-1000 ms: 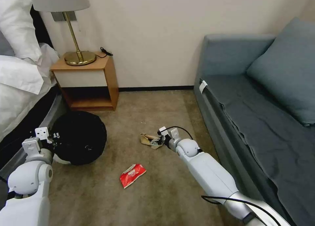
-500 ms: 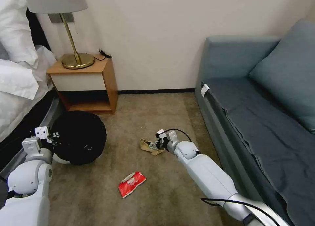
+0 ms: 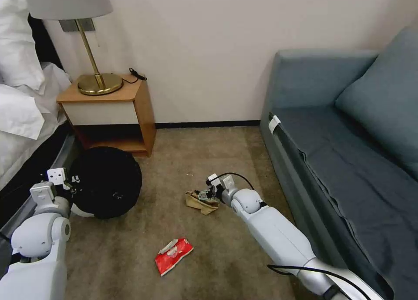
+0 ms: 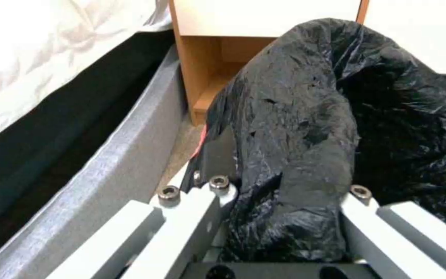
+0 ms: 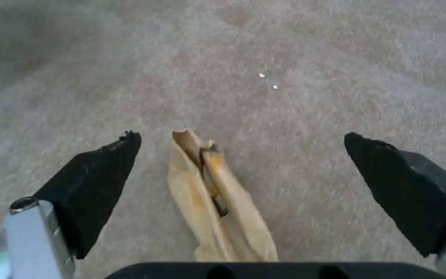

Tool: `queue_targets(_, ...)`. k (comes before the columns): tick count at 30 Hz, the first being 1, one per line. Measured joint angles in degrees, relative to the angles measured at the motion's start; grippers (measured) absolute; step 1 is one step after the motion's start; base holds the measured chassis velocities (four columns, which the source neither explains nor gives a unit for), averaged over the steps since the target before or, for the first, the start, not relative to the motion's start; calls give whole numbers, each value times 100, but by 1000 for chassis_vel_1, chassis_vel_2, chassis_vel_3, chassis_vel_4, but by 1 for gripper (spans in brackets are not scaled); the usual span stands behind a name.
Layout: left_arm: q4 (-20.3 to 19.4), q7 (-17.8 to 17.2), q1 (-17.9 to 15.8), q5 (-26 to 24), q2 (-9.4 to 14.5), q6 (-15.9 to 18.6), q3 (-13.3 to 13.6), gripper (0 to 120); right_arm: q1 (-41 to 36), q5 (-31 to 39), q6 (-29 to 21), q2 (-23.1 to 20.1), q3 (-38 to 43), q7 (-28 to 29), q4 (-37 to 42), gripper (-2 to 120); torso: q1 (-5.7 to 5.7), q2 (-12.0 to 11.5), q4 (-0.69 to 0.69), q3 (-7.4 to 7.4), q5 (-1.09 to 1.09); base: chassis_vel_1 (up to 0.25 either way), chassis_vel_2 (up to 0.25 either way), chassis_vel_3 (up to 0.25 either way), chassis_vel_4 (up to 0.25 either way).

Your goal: Pick up the trash bin, then pick up the garbage on the floor and place it into the trash bin.

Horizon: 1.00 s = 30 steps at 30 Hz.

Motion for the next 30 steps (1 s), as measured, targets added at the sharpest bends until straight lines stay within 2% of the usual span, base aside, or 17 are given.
queue_targets(13,-22,41,48,18,7,-95,-32,5,-215,-195,-11,-167,-304,-89,408,100,0,0,0,0,0,-66,69,72,-75)
queue_targets(30,18,33,13,20,-11,-86,-111,5,36,-56,-185,-443,-1377,-393,881,100,0,1,0,0,0,-7,9,9,-7)
